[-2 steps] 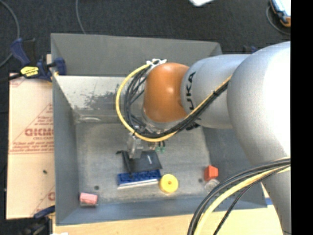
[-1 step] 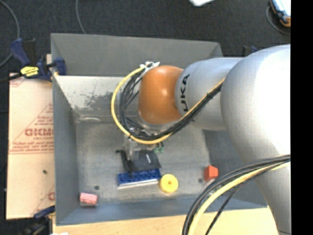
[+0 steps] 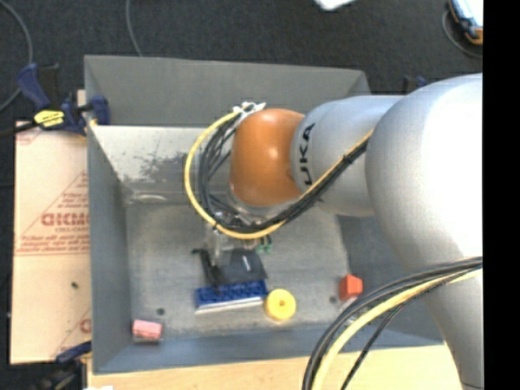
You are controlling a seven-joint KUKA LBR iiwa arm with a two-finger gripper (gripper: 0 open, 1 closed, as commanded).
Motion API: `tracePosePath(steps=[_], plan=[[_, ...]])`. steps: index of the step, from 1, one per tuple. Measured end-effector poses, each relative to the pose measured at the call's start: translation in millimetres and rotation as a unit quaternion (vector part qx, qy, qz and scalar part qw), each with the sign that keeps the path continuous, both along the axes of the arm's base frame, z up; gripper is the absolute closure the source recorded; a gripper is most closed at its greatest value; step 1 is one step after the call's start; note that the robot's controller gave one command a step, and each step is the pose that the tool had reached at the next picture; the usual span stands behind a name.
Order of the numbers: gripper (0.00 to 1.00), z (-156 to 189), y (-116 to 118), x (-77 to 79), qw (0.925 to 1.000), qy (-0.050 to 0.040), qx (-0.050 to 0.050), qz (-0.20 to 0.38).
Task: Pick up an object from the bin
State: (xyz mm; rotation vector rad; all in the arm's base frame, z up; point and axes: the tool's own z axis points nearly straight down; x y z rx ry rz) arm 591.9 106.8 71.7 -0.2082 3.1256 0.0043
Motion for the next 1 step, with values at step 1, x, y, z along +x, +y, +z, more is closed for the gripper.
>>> tracePosePath(steps=[1], plan=[[0.0,-0.3,0.7,-0.3,1.0,0.0004,0.001,0.0]])
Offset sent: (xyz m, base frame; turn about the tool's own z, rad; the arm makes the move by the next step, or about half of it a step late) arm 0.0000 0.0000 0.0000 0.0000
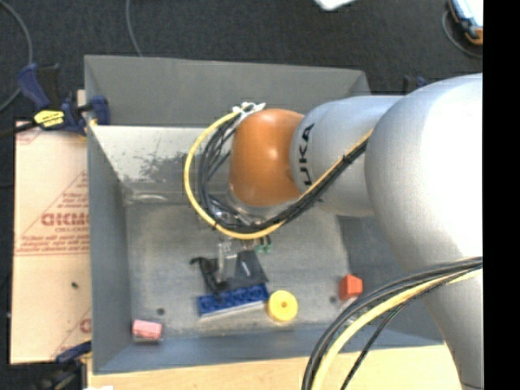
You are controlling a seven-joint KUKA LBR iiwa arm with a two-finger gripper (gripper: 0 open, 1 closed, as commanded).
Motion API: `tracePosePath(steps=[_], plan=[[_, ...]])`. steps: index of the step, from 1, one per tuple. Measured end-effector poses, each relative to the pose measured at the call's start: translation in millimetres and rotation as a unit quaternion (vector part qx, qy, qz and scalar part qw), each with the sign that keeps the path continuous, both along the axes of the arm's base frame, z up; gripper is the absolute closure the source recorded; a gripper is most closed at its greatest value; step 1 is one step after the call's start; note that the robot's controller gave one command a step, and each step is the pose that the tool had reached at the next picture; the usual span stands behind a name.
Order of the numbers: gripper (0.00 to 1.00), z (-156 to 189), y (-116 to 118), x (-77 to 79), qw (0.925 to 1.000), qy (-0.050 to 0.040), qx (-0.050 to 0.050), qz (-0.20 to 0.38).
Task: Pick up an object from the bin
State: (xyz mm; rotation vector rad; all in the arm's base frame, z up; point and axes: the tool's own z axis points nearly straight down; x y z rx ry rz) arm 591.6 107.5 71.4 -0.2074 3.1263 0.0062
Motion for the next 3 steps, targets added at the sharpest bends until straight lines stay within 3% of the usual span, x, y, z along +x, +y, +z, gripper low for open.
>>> tracePosePath(steps=[1,2,3], plan=[[1.0,0.1,0.0,-0.1,1.0,0.0002,0.0,-0.001],[1.0,0.1,0.0,-0.1,1.0,0.0002,0.0,-0.001],[1.0,91.2,-2.4,-7.3,0.9982,-0.0013,0.001,-0.06]])
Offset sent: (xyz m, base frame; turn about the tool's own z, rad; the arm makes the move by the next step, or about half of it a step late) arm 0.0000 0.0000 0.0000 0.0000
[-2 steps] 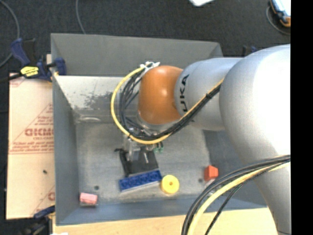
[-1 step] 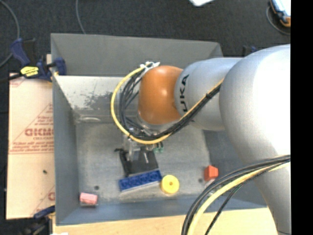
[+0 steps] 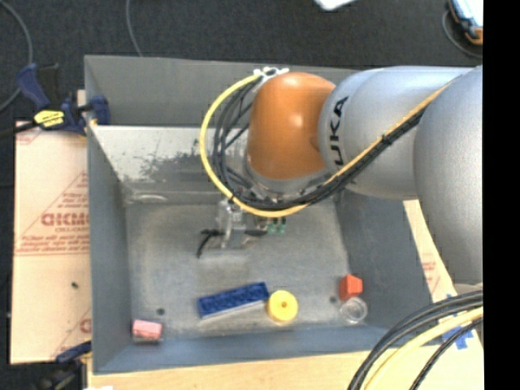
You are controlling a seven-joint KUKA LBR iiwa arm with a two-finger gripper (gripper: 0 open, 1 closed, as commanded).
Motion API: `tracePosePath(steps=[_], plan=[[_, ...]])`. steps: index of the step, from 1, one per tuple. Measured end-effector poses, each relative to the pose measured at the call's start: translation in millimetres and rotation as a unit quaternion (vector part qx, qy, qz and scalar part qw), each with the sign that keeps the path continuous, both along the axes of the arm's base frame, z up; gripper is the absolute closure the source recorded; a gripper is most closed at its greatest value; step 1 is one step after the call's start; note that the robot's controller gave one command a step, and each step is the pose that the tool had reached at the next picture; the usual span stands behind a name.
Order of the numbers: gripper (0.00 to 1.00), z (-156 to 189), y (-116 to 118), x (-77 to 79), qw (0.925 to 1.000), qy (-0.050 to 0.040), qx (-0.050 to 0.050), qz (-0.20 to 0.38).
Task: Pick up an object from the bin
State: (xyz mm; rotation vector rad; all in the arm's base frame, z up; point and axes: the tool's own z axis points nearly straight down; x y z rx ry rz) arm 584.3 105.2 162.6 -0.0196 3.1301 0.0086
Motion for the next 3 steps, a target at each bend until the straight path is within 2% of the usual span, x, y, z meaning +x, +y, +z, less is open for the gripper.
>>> tracePosePath(steps=[1,2,3], plan=[[1.0,0.0,0.1,0.0,1.0,0.0,0.0,0.0],[1.0,89.3,-11.6,-8.5,1.0,-0.0045,0.001,0.0],[1.0,90.2,-10.7,-6.7,1.0,-0.0062,0.001,0.0]])
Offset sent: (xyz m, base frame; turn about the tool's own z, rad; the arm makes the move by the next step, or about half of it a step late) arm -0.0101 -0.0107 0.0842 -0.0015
